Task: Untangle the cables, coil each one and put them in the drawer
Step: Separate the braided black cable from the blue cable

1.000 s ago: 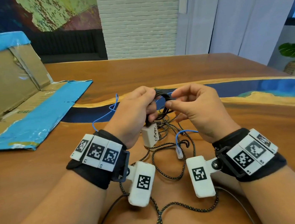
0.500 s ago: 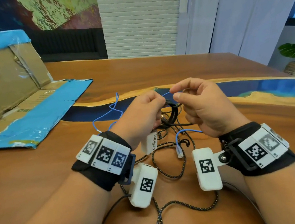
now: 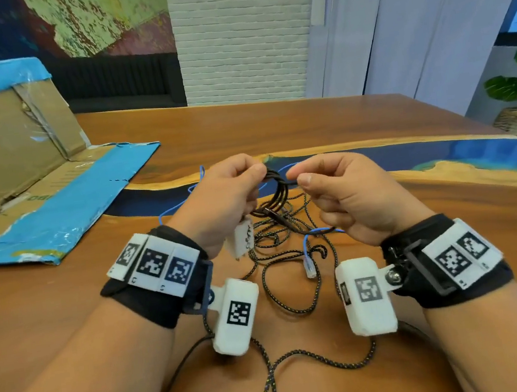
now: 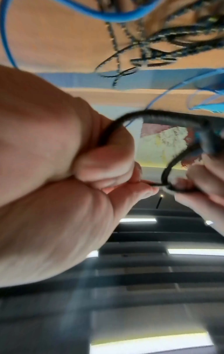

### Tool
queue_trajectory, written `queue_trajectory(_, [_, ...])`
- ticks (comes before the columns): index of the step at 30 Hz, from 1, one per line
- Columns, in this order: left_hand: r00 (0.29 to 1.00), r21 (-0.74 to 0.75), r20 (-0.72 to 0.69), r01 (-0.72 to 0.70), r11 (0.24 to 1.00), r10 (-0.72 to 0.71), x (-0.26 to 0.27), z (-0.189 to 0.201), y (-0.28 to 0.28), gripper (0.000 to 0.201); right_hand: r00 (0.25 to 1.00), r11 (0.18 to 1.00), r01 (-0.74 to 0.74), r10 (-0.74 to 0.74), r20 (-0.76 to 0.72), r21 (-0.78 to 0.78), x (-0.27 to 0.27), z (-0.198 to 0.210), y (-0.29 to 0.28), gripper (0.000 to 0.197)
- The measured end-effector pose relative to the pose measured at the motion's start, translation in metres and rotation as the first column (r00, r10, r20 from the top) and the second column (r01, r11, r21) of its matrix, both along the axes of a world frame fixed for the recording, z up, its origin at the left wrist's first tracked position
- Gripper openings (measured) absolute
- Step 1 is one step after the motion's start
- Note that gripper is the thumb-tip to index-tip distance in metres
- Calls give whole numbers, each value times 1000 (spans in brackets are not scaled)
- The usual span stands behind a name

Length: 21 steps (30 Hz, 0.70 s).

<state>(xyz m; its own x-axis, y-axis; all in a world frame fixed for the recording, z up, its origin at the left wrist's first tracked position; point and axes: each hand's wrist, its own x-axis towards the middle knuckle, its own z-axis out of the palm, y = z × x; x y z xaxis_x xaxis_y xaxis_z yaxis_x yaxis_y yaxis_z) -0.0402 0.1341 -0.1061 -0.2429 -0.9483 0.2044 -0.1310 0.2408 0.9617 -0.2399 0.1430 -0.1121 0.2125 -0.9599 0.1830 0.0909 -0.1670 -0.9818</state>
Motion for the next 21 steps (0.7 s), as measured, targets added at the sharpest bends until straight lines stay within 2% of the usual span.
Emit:
queue_trajectory(3, [981,93,-181,82,992,-65,1,3,2,25,968,972,119,-159,-193,-204,1,-4,-6,14])
queue_trajectory(5, [969,105,-231,115,988,-89,3,6,3,25,936,949,115,-202,-287,-295,-1,-4,-7,15])
queue_trajectory(8, [962,94,-257,120,988,-92,7,10,3,26,942,951,74,-165,-293,-299,-2,-3,-5,21])
queue_trajectory(11, [950,70,-289,145,987,-119,7,10,3,27,918,913,161,-278,-283,-376,2,-7,-9,19])
queue_trajectory(13, [931,65,-336,178,982,-146,4,8,3,26,917,889,255,-347,-196,-380,7,-10,-11,14])
queue_trajectory(15, [915,74,-372,195,978,-154,-1,5,5,26,934,895,300,-345,-87,-331,15,-13,-10,12])
queue_trajectory(18, [909,72,-395,176,982,-134,-7,2,5,25,976,965,200,-182,119,-169,32,-18,-5,15])
queue_trajectory(21, [911,53,-404,116,992,-85,-9,2,3,26,965,998,45,-32,261,-44,33,-16,0,25])
